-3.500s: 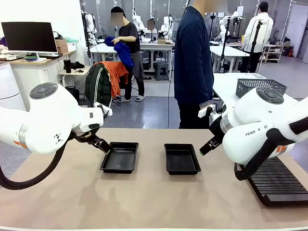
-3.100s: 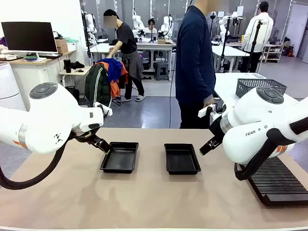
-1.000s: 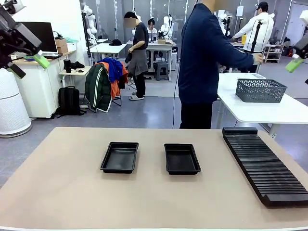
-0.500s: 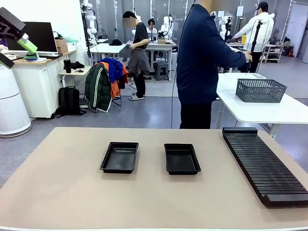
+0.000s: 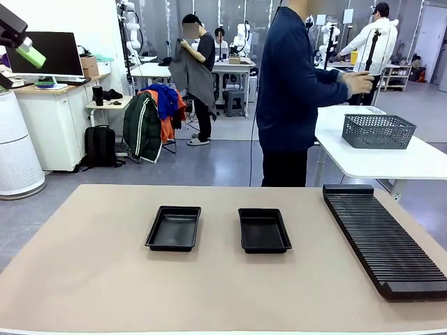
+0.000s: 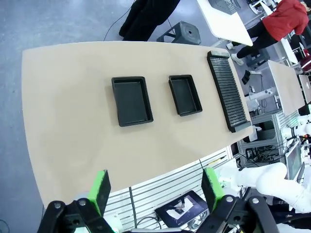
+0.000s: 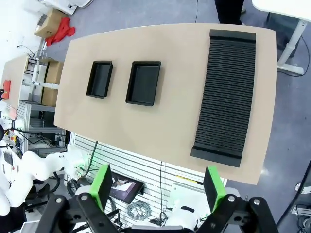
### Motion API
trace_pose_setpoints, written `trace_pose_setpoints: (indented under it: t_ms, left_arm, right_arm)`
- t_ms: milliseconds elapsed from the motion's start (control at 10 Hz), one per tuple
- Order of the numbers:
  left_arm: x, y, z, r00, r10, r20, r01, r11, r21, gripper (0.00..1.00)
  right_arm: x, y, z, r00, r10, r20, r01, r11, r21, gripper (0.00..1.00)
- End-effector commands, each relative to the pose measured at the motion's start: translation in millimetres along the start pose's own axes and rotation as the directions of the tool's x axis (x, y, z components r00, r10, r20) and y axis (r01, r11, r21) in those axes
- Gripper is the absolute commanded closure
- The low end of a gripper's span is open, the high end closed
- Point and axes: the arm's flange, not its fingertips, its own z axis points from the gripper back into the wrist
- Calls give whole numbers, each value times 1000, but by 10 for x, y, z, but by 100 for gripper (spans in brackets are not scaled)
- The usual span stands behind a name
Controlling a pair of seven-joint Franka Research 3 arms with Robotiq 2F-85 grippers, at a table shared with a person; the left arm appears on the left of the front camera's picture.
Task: Inspect and transfer BCBs to ESD trays.
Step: Pick up the Blank PCB from the PCB Rack and place it in the left ESD tray.
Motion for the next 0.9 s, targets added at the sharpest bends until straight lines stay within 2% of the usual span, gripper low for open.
trace_pose_setpoints:
  t_ms: [0,300,800]
  left_arm:
    - [-93,-20,11,999,36,-3,-36,999,19,0]
    - [-119,-63,86,998,62,-24,-60,995,79,0]
    - [-142,-86,146,998,59,-26,-56,992,114,0]
  right_arm:
    - [56,-99,2,1000,0,9,0,1000,25,0]
    - [71,-169,-16,1000,-13,6,13,1000,25,0]
    - [56,-243,17,1000,-17,21,17,1000,11,0]
